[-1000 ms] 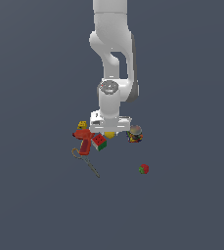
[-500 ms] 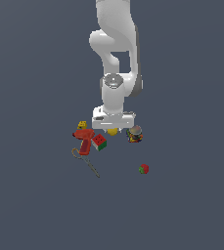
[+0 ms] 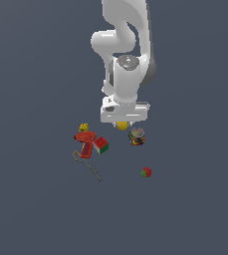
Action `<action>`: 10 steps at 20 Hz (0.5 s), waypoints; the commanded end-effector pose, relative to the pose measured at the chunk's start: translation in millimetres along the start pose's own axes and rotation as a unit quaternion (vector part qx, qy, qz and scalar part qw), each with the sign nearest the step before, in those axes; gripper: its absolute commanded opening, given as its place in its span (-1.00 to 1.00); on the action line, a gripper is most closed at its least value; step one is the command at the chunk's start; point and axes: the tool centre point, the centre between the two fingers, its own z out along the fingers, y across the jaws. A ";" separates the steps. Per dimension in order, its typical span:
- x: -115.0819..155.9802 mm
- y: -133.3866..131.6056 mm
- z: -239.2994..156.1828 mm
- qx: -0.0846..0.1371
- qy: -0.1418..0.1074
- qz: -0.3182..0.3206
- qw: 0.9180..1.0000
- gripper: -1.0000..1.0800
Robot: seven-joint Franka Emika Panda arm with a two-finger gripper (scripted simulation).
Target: Pick up a designated object from a clutter of objects.
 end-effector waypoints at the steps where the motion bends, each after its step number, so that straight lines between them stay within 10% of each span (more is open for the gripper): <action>1: 1.2 -11.1 -21.7 0.000 -0.001 0.000 1.000 -1.00; 10: 7.3 -51.6 -97.9 0.000 -0.006 0.000 1.000 -1.00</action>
